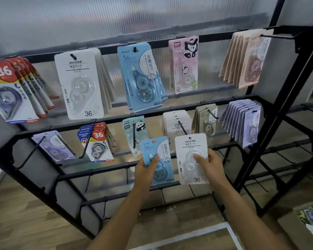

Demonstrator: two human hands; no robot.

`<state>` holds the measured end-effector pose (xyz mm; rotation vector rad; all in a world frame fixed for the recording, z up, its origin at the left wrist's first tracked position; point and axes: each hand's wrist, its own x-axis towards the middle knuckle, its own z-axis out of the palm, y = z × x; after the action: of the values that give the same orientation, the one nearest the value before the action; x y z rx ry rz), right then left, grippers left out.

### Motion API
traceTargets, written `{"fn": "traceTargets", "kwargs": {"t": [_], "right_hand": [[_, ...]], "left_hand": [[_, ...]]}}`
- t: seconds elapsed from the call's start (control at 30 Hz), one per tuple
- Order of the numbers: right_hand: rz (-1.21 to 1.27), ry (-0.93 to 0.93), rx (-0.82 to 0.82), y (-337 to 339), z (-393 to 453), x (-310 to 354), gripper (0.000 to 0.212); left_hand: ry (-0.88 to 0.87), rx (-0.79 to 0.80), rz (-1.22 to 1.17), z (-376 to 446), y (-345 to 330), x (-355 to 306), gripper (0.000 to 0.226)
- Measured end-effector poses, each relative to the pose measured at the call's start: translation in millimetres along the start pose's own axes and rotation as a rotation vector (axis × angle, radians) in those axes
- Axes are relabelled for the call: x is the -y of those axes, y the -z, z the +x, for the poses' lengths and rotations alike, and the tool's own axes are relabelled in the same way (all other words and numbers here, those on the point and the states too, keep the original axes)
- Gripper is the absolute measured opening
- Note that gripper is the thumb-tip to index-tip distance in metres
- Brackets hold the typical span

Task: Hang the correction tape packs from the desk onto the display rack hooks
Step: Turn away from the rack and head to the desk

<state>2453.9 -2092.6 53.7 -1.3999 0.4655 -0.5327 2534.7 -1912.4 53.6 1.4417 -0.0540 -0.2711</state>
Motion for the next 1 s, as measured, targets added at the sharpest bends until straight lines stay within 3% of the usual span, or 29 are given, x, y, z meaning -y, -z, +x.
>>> {"fn": "traceTargets", "kwargs": {"t": [0.5, 0.67, 0.83, 1.0], "right_hand": [[-0.038, -0.029, 0.032, -0.7, 17.1, -8.4, 0.021], [-0.305, -0.032, 0.042, -11.5, 45.6, -9.0, 0.015], [-0.665, 0.054, 0.190, -33.5, 78.6, 6.2, 0.030], [-0.653, 0.092, 0.208, -43.8, 89.9, 8.2, 0.028]], "left_hand": [[0.016, -0.045, 0.006, 6.0, 4.0, 7.8, 0.013], [0.018, -0.039, -0.004, 10.8, 8.3, 6.7, 0.012], [0.010, -0.041, 0.014, 17.0, 14.0, 0.5, 0.021], [-0.015, -0.039, 0.038, 16.6, 19.6, -7.3, 0.014]]}}
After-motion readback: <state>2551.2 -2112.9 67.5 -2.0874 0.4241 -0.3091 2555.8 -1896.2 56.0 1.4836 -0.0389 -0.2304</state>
